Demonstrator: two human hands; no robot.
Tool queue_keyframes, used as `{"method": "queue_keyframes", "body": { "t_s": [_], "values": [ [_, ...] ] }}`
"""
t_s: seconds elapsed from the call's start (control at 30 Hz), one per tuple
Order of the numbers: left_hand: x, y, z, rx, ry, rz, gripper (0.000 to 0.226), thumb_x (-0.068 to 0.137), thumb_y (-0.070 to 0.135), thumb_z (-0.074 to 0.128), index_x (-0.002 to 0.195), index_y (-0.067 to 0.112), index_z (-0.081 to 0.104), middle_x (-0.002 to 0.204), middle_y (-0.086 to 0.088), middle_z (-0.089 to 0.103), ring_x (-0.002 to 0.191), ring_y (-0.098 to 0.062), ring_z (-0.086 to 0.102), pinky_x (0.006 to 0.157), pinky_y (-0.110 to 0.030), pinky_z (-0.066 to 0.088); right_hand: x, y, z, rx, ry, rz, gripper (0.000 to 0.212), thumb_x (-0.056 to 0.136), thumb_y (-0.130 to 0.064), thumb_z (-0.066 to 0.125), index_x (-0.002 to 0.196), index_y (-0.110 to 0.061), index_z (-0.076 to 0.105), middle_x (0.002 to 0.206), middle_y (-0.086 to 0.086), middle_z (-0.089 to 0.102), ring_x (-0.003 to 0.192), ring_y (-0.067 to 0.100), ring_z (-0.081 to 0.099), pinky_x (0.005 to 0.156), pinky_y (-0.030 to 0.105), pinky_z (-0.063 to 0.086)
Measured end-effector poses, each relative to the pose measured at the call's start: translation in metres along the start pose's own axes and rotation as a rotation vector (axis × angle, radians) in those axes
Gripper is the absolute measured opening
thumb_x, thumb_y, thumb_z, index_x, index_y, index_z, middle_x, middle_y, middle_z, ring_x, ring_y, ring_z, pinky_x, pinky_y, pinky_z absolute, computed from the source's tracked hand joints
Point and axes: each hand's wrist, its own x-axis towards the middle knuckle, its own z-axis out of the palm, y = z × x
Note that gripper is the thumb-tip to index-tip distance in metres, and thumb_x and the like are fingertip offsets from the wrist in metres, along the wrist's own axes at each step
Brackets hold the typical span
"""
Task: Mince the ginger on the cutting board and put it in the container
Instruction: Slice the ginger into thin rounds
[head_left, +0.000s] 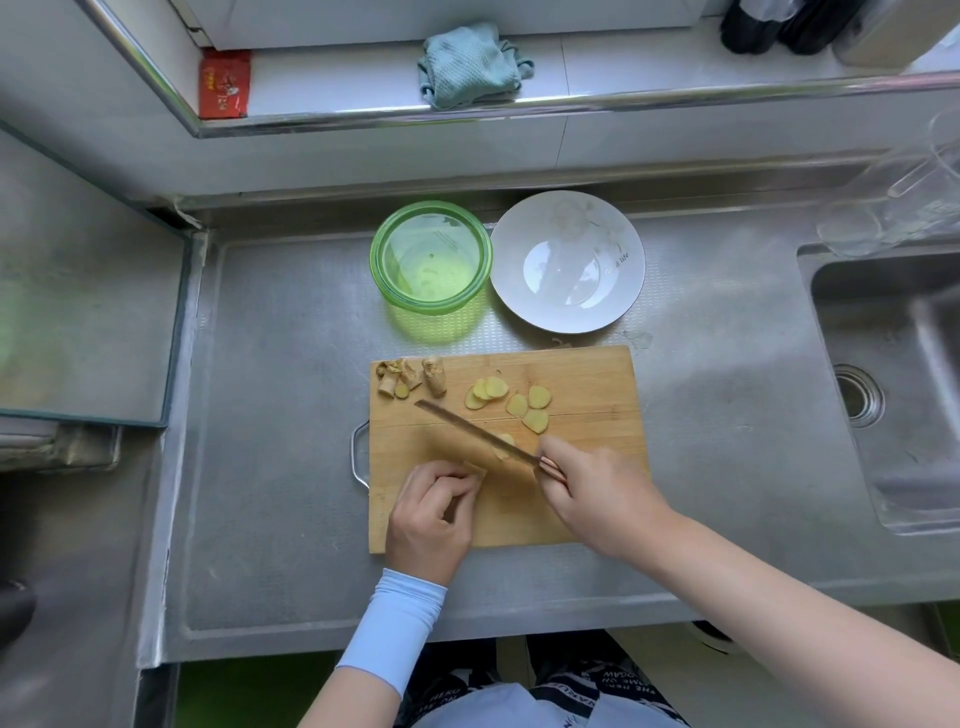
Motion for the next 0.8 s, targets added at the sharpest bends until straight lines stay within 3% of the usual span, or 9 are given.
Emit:
{"method": "queue_keyframes", "body": {
  "t_s": [0.07, 0.17, 0.27, 0.33, 0.43, 0.5, 0.63, 0.8],
  "values": [
    [-0.001, -0.001, 0.001, 0.005, 0.014, -0.009, 0.009, 0.077, -0.001, 0.078, 0.074, 0.005, 0.073, 0.085, -0.004, 0.068, 0.08, -0.019, 0.065, 0.073, -0.026, 0.052, -0.007, 0.003, 0.002, -0.142, 0.062, -0.097, 0.017, 0.092, -0.035, 0.058, 0.107, -0.029, 0.051, 0.074, -0.003, 0.064, 0.064, 0.029, 0.059, 0.052, 0.035, 0.045],
    [-0.004, -0.004, 0.002, 0.021, 0.028, -0.022, 0.009, 0.072, 0.001, 0.078, 0.077, 0.008, 0.075, 0.091, -0.001, 0.068, 0.084, -0.021, 0.064, 0.079, -0.021, 0.051, -0.013, 0.009, 0.004, -0.252, 0.142, -0.194, 0.037, 0.073, -0.028, 0.081, 0.104, -0.022, 0.06, 0.065, -0.007, 0.062, 0.049, 0.021, 0.058, 0.038, 0.028, 0.04],
    [-0.004, -0.003, 0.003, 0.04, 0.028, -0.017, 0.014, 0.069, 0.0, 0.078, 0.079, 0.009, 0.076, 0.098, 0.007, 0.062, 0.086, -0.02, 0.062, 0.083, -0.014, 0.045, -0.015, 0.012, 0.002, -0.269, 0.175, -0.213, 0.037, 0.071, -0.028, 0.084, 0.099, -0.02, 0.062, 0.064, -0.007, 0.062, 0.049, 0.021, 0.058, 0.036, 0.028, 0.04],
    [-0.003, -0.002, 0.003, 0.028, 0.033, -0.014, 0.011, 0.071, 0.0, 0.078, 0.077, 0.008, 0.076, 0.096, 0.007, 0.063, 0.084, -0.018, 0.062, 0.082, -0.011, 0.044, -0.016, 0.012, 0.0, -0.243, 0.189, -0.213, 0.031, 0.075, -0.03, 0.08, 0.098, -0.021, 0.061, 0.063, -0.007, 0.061, 0.048, 0.021, 0.057, 0.037, 0.027, 0.037],
    [-0.003, -0.004, 0.004, 0.025, 0.039, -0.016, 0.006, 0.075, 0.002, 0.079, 0.075, 0.007, 0.075, 0.086, -0.002, 0.068, 0.081, -0.016, 0.062, 0.08, -0.01, 0.045, -0.023, 0.01, 0.0, -0.174, 0.145, -0.184, 0.016, 0.088, -0.038, 0.052, 0.098, -0.026, 0.054, 0.06, -0.008, 0.058, 0.046, 0.024, 0.052, 0.036, 0.03, 0.039],
    [-0.005, -0.004, 0.004, 0.062, 0.042, -0.037, 0.009, 0.08, 0.01, 0.072, 0.073, 0.006, 0.075, 0.081, -0.008, 0.07, 0.078, -0.018, 0.06, 0.077, -0.01, 0.043, -0.031, 0.01, 0.002, -0.157, 0.094, -0.181, 0.019, 0.09, -0.042, 0.039, 0.098, -0.029, 0.05, 0.06, -0.007, 0.057, 0.045, 0.026, 0.05, 0.037, 0.033, 0.041],
    [-0.007, -0.005, 0.005, 0.059, 0.045, -0.05, 0.018, 0.082, 0.014, 0.064, 0.071, 0.005, 0.075, 0.08, -0.011, 0.07, 0.078, -0.018, 0.057, 0.083, -0.001, 0.035, -0.041, 0.008, 0.002, -0.139, 0.059, -0.168, 0.015, 0.09, -0.042, 0.037, 0.097, -0.031, 0.044, 0.058, -0.01, 0.053, 0.044, 0.025, 0.047, 0.037, 0.033, 0.04],
    [-0.008, -0.006, 0.007, 0.04, 0.044, -0.053, 0.016, 0.082, 0.012, 0.064, 0.072, 0.004, 0.074, 0.081, -0.011, 0.069, 0.078, -0.018, 0.058, 0.084, -0.001, 0.035, -0.044, 0.006, -0.001, -0.124, -0.022, -0.116, 0.012, 0.095, -0.042, 0.037, 0.1, -0.031, 0.039, 0.065, -0.007, 0.055, 0.052, 0.029, 0.051, 0.045, 0.037, 0.045]
  ]
}}
